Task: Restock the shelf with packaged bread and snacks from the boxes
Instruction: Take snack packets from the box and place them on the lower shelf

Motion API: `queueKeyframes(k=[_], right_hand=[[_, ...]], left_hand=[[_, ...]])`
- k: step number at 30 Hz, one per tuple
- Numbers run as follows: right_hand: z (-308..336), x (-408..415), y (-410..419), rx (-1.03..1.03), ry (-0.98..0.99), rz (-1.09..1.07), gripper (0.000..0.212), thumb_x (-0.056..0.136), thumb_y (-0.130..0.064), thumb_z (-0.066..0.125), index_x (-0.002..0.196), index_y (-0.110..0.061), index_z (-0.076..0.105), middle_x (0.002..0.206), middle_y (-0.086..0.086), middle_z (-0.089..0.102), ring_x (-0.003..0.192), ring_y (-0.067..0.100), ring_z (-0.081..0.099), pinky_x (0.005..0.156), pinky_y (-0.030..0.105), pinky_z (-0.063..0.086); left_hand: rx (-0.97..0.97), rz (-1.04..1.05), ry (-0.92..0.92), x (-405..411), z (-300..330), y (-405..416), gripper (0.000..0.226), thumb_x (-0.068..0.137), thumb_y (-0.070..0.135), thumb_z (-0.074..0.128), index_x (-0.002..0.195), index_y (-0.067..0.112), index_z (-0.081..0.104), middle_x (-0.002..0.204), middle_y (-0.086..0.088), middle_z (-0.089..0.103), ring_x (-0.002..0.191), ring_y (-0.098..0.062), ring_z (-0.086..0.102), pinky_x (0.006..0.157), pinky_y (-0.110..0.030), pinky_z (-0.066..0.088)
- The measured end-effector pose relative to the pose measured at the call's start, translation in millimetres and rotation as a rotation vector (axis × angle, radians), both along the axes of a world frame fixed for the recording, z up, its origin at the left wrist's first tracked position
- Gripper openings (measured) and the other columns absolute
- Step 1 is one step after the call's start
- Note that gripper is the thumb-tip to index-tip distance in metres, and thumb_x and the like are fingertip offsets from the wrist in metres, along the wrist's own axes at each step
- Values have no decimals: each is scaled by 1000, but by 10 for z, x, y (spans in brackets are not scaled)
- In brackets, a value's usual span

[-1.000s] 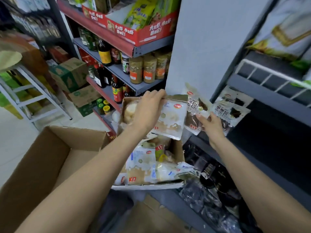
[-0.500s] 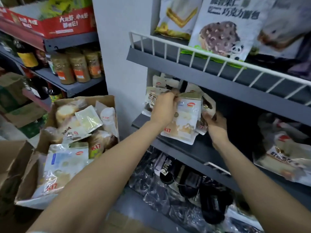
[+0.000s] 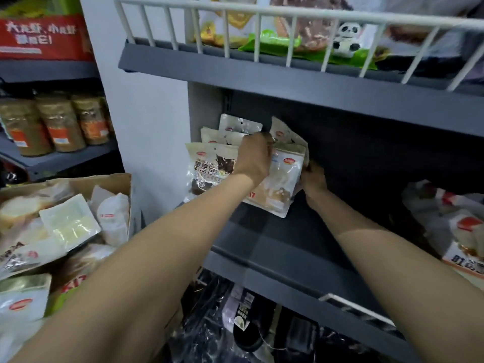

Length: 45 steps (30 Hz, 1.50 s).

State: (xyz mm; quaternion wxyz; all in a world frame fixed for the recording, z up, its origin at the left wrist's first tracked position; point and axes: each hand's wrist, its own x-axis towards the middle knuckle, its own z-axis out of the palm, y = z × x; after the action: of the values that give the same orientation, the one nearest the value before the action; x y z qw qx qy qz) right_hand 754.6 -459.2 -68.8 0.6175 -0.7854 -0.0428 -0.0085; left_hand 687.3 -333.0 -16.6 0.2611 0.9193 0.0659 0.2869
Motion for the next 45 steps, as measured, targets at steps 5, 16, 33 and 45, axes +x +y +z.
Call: queueKeyframes(k=[5,16,33,45], right_hand=[[-87,97,-11,151,168,72,24,93,-5,45,111,-14,59,86,5,63,76,19,57,63,28,46],[-114,-259,-38,-266,-322,134,81,77,-8,68,145,-8,24,143,14,34,131,25,34,98,12,26],[779,-1574,214,-507,-373,360,36,89,5,45,121,-7,57,121,10,61,113,24,56,99,31,43],[559,-3068,1400,-662,-198,955,43,91,-36,56,130,-18,52,128,4,54,121,22,47,98,31,39]], left_hand=[[-53,30,8,159,-94,-78,31,88,-6,42,100,2,69,103,-16,69,98,-32,64,83,-33,50],[-29,106,51,166,-34,-201,29,90,-4,41,105,3,66,107,-19,66,102,-35,61,78,-37,47],[-12,71,208,-1352,317,117,40,84,7,55,124,8,51,119,-18,56,107,-36,51,85,-45,47],[-146,468,581,-3130,-120,1359,32,89,14,50,119,7,57,123,-16,56,114,-34,51,92,-44,45]])
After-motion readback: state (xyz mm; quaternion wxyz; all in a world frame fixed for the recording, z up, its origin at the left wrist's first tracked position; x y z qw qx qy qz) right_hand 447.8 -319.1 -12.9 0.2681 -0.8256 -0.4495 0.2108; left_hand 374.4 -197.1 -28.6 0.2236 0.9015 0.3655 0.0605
